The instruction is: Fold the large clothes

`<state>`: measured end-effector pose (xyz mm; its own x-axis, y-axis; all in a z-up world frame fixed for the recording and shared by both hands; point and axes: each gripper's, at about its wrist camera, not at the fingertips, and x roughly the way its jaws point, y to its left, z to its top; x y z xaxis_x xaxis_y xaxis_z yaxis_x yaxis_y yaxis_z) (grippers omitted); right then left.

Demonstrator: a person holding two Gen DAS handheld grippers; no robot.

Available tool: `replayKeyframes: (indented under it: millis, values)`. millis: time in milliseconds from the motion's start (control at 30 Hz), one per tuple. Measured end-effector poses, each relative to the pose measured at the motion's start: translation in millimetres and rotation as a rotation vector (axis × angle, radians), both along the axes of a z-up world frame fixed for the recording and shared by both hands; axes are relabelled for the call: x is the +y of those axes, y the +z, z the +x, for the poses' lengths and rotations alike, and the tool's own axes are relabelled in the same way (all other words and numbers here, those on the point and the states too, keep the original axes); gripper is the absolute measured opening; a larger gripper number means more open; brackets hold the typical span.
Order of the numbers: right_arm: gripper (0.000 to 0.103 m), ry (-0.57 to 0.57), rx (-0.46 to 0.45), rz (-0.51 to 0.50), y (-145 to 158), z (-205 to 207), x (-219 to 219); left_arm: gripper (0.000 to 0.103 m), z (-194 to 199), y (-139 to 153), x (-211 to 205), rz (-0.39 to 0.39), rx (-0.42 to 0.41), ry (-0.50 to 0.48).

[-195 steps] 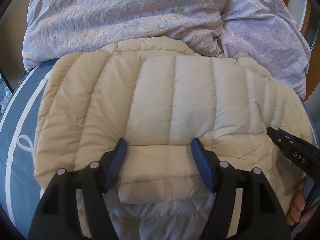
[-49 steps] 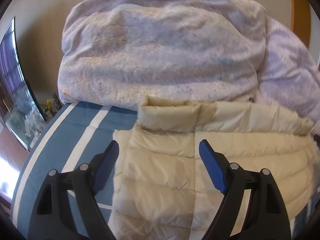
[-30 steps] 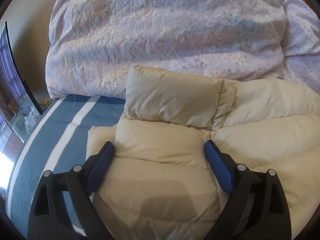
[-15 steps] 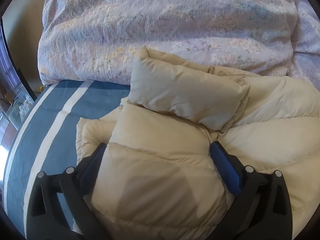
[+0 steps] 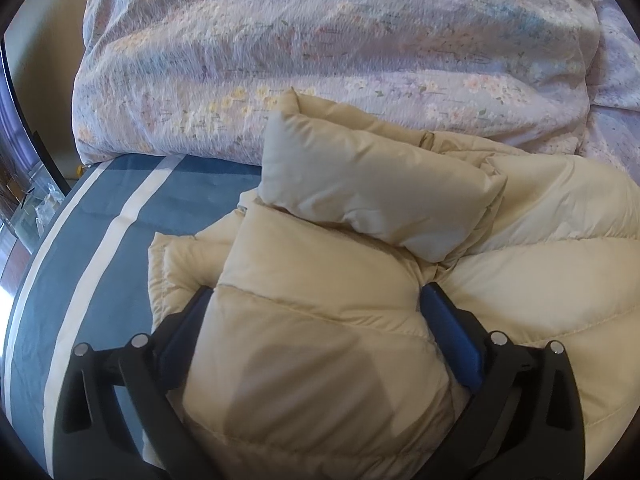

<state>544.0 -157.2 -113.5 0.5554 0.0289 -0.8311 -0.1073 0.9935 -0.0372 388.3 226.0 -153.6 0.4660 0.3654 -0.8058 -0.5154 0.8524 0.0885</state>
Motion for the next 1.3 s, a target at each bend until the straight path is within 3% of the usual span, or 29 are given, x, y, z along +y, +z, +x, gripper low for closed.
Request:
replayKeyframes:
  millis: [733,833,967,1100,1300]
  values:
    - [0.078,-0.007,0.033,-0.002,5.4,4.1,-3.0,0.101,-6.9,7.0,-3.0,0.018,-0.003,0.023]
    - [0.079,0.016,0.044,0.097,29.1,-8.3,-23.4,0.099,-30.2,23.5,-3.1,-0.066,-0.035,-0.002]
    - [0.093,-0.031,0.054,0.203,55.1,-24.0,-73.0,0.098,-71.8,53.2,7.0,-0.128,-0.096,0.013]
    - [0.093,-0.055,0.139,0.313,43.4,-38.0,-106.6,0.098,-99.0,59.8,19.3,-0.162,-0.1,0.038]
    - [0.093,-0.061,0.267,0.494,7.3,-57.8,-123.0,0.09,-118.4,36.7,26.9,-0.321,-0.085,0.081]
